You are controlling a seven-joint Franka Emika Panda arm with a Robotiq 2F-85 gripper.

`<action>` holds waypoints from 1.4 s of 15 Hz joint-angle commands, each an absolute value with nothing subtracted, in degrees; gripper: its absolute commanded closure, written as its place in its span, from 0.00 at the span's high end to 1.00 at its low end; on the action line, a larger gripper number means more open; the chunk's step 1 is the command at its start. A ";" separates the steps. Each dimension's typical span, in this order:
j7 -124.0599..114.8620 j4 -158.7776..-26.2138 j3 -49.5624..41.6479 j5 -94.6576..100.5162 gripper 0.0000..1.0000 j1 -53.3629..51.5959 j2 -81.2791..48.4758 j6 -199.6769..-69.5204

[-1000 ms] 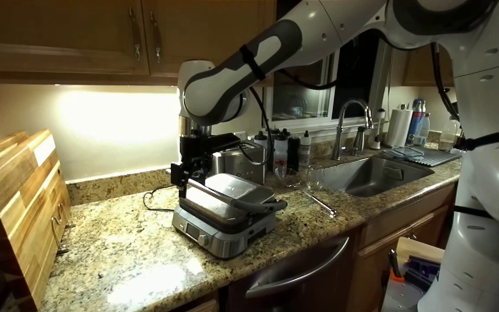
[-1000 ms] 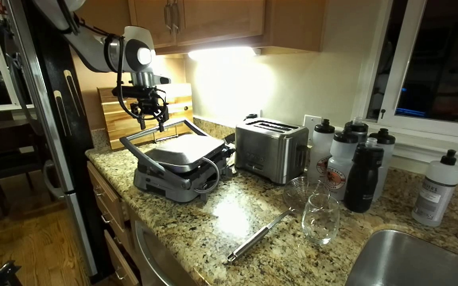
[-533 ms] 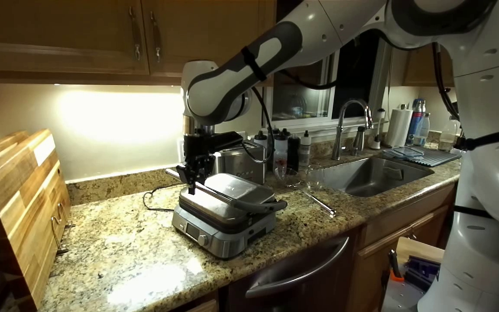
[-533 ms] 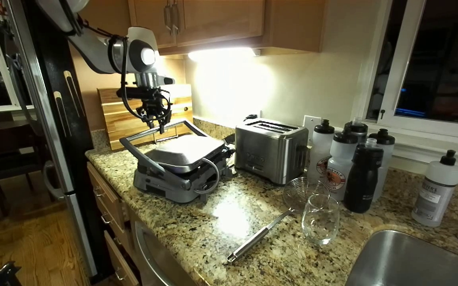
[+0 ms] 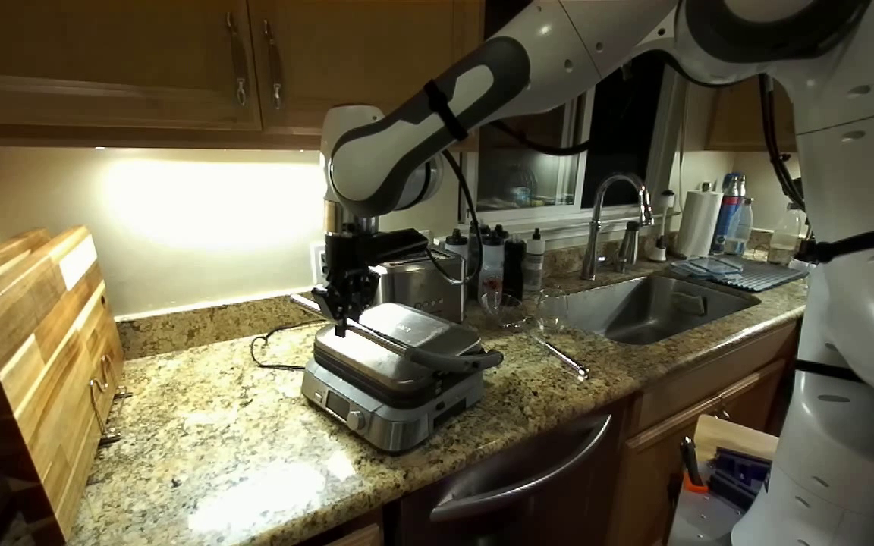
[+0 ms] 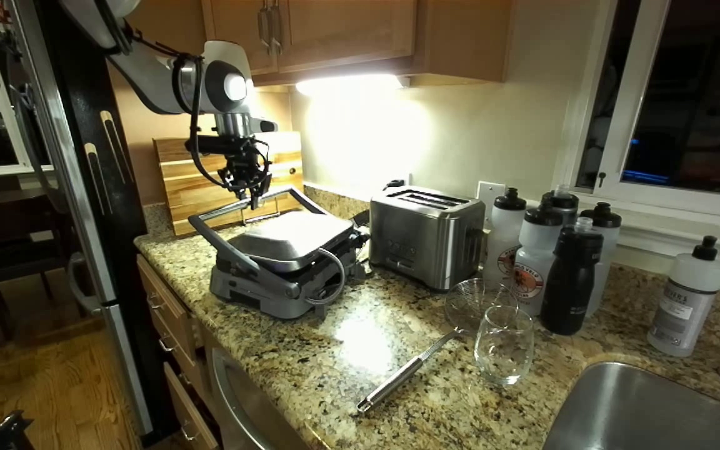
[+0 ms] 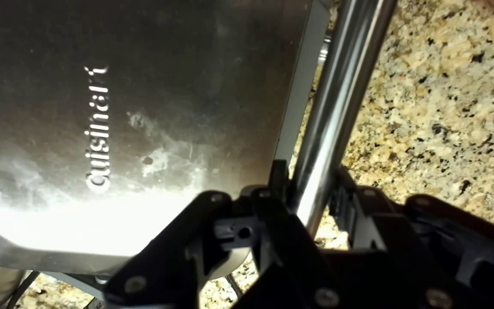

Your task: Open the sandwich maker

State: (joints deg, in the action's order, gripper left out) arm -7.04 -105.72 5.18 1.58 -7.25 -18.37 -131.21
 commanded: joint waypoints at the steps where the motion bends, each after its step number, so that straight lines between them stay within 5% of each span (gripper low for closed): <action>1: -5.76 -106.48 4.87 0.54 0.12 -6.53 -14.66 -129.13; 21: -11.98 -108.86 -4.09 3.48 0.11 1.94 -1.24 -122.22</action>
State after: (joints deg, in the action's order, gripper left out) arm -8.42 -106.39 -2.36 0.60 -0.34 -3.04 -123.29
